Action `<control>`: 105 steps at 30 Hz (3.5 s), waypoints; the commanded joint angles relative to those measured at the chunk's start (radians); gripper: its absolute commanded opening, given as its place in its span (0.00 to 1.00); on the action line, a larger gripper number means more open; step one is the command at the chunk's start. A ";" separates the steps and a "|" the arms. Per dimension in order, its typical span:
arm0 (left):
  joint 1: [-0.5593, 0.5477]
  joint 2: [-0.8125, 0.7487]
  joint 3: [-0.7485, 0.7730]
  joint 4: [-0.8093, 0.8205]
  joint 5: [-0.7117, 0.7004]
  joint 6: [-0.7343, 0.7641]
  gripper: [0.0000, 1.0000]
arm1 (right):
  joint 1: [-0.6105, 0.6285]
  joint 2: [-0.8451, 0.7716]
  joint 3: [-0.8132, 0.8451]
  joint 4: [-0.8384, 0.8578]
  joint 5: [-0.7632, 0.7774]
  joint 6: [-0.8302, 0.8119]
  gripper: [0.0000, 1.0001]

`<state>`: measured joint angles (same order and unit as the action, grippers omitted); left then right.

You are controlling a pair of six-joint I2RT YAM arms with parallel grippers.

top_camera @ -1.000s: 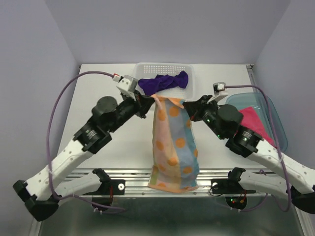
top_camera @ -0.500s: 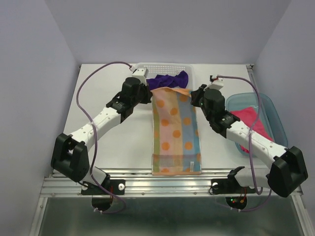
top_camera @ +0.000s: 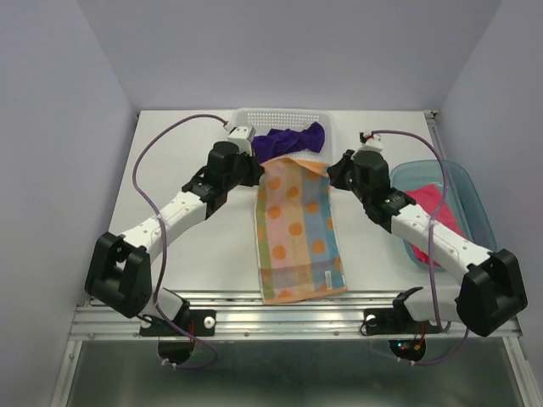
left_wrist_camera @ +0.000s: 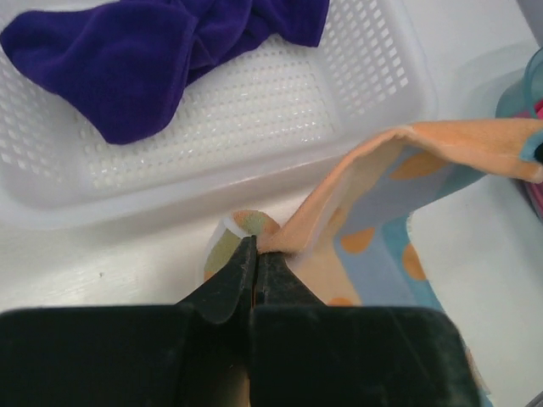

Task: Fold and stack the towels
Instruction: Fold the towel

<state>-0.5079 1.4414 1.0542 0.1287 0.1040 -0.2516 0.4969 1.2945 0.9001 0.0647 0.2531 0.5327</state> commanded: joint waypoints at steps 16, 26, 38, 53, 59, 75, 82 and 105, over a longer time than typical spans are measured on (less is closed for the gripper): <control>-0.329 -0.357 -0.387 -0.116 -0.317 -0.337 0.00 | -0.006 -0.333 -0.187 -0.387 -0.316 0.112 0.01; -0.578 -0.403 -0.442 -0.405 -0.440 -0.587 0.00 | -0.006 -0.472 -0.263 -0.671 -0.446 0.104 0.01; -0.716 -0.444 -0.379 -0.578 -0.441 -0.677 0.00 | -0.006 -0.492 -0.270 -0.755 -0.584 0.087 0.01; -0.730 -0.509 -0.370 -0.590 -0.313 -0.591 0.00 | -0.004 -0.501 -0.158 -0.893 -0.575 0.066 0.01; -0.744 -0.504 -0.439 -0.540 -0.242 -0.577 0.00 | -0.006 -0.494 -0.233 -0.924 -0.588 0.067 0.01; -0.753 -0.358 -0.491 -0.443 -0.162 -0.555 0.44 | -0.004 -0.379 -0.372 -0.829 -0.609 0.108 0.09; -0.756 -0.475 -0.500 -0.457 -0.135 -0.571 0.76 | -0.004 -0.389 -0.368 -0.865 -0.601 0.112 0.52; -0.232 -0.303 -0.464 -0.102 -0.278 -0.381 0.93 | -0.006 -0.114 -0.250 -0.209 -0.225 -0.017 1.00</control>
<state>-0.8040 1.1065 0.5652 -0.1131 -0.2317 -0.7403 0.4969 1.0218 0.5690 -0.3008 -0.0490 0.6132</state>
